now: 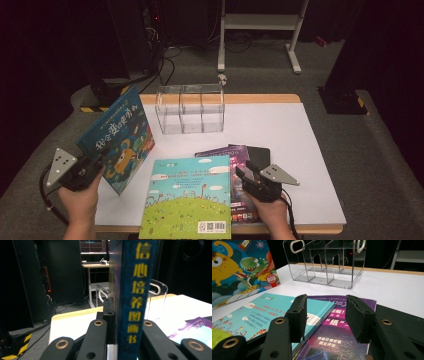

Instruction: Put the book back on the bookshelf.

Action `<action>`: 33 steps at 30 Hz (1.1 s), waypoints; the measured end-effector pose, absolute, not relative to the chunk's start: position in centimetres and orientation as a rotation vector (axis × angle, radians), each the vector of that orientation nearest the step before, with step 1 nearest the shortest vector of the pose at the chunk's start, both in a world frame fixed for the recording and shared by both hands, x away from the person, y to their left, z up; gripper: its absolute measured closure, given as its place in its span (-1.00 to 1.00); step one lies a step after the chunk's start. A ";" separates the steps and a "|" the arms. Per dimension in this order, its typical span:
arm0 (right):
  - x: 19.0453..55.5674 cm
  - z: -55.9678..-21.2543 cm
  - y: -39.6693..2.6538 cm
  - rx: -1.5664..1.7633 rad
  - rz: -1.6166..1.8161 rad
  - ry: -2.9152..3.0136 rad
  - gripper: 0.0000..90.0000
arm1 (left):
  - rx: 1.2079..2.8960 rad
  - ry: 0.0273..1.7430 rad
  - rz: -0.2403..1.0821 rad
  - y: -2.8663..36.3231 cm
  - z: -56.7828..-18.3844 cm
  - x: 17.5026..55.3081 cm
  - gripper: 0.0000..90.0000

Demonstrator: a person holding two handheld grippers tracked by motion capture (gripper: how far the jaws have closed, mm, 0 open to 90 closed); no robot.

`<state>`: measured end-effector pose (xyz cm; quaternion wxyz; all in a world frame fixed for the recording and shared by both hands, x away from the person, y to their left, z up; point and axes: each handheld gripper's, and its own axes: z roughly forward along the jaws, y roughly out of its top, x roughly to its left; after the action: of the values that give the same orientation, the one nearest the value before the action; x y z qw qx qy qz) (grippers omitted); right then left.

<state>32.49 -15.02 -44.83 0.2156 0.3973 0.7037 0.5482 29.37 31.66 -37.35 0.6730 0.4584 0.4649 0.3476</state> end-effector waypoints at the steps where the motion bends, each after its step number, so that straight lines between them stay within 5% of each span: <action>1: 32.5 -44.8 -15.0 1.101 1.519 1.952 0.15 | 1.035 1.042 0.786 31.7 -37.5 29.2 0.83; 17: 32.5 -45.0 -15.1 1.109 1.524 1.956 0.13 | 1.095 1.044 0.754 31.4 -35.2 31.0 0.60; 33: 32.6 -44.9 -15.2 1.105 1.532 1.953 0.13 | 1.104 1.099 0.757 30.8 -33.0 33.0 0.85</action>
<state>32.56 -15.18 -44.93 0.2105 0.3975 0.7027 0.5512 32.99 30.78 -33.04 0.6480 0.4854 0.4834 0.3328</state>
